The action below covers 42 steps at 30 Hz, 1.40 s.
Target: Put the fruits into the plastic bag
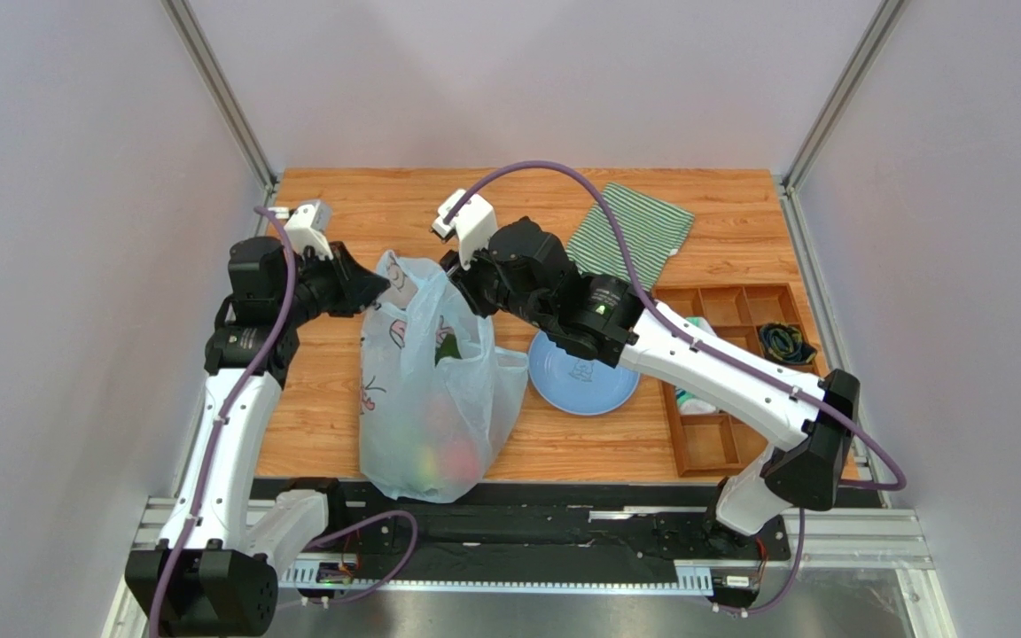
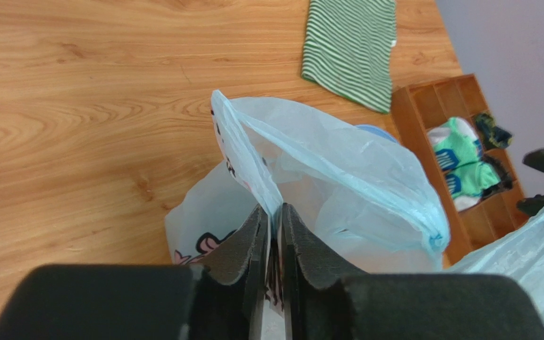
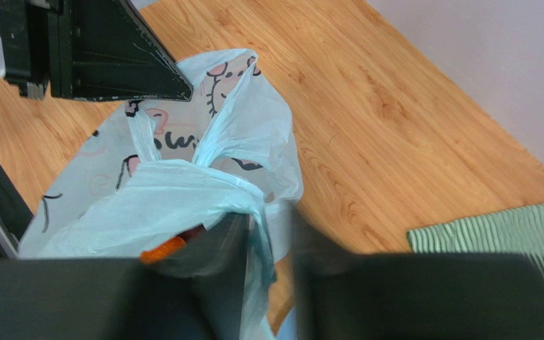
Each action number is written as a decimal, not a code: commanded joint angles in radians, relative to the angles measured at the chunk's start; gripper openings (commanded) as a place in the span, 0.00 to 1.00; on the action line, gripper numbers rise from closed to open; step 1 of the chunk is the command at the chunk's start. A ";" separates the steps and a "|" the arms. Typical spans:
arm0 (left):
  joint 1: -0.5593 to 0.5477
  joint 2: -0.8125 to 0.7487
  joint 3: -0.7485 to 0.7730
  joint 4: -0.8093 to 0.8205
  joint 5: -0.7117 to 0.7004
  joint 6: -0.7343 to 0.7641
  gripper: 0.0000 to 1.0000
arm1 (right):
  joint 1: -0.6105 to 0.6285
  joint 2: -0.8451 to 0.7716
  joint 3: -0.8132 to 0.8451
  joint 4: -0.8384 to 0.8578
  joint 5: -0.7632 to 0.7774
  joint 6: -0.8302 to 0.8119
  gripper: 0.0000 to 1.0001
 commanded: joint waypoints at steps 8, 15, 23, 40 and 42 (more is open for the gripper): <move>0.007 -0.178 0.028 -0.062 -0.155 0.053 0.95 | -0.003 -0.155 -0.081 0.008 -0.022 0.038 0.91; 0.007 -0.344 0.009 -0.133 -0.460 0.032 0.96 | -0.019 -0.393 -0.252 0.054 -0.151 0.078 0.95; 0.007 -0.467 -0.002 -0.167 -0.591 0.102 0.96 | -0.152 -0.669 -0.426 0.069 -0.106 0.176 0.99; 0.009 -0.632 -0.100 -0.137 -0.500 0.147 0.98 | -0.543 -0.874 -0.696 -0.050 0.217 0.364 0.99; 0.007 -0.629 -0.098 -0.142 -0.503 0.150 0.98 | -0.548 -0.875 -0.710 -0.044 0.213 0.373 0.99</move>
